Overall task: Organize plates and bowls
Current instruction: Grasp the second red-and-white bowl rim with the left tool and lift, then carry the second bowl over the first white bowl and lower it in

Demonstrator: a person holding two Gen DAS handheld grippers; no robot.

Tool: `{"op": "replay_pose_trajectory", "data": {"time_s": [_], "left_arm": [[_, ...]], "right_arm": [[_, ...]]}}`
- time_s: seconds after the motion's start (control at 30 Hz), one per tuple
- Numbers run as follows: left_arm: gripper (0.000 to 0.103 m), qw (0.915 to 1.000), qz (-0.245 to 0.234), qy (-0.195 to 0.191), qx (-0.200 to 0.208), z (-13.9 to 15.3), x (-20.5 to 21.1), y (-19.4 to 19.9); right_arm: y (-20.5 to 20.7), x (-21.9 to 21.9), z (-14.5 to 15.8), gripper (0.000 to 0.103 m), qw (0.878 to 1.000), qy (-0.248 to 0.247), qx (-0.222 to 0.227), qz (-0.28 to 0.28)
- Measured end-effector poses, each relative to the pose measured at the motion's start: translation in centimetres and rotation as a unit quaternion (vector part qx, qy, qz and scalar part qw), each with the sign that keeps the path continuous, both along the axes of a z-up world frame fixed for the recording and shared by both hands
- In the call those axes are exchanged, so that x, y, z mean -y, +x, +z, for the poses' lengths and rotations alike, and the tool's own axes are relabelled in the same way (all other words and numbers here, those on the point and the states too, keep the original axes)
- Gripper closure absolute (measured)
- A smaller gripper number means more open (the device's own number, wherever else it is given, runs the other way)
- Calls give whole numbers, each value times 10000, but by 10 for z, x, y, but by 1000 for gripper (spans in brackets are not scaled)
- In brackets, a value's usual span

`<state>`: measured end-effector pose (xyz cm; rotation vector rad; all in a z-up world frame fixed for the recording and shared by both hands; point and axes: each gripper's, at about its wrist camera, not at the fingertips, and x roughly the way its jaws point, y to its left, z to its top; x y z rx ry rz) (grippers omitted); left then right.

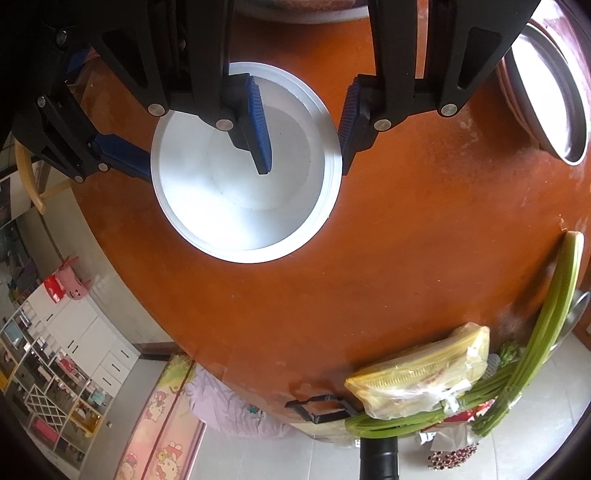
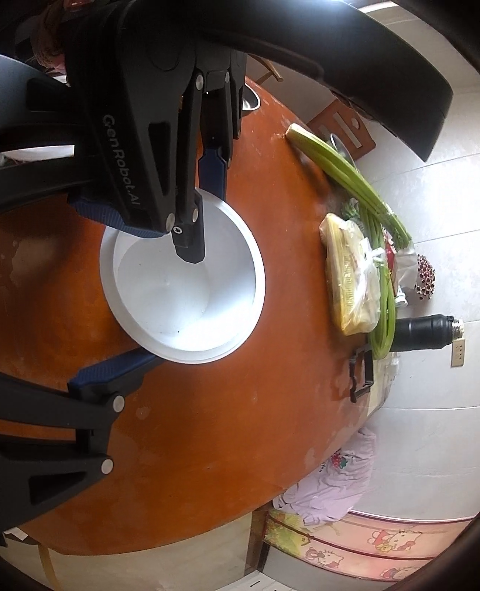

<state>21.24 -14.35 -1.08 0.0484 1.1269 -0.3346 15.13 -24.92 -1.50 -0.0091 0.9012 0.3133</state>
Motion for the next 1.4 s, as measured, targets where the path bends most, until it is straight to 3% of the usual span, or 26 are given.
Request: {"op": "replay_pose_trajectory", "data": {"time_s": [0.53, 1.4], "left_arm": [[68, 9993, 143, -114, 322, 24, -30, -28], [67, 9960, 430, -81, 781, 51, -74, -110]], "right_arm": [[-26, -24, 25, 42, 9993, -113, 300, 171], [-92, -70, 47, 42, 9949, -269, 707, 667]]}}
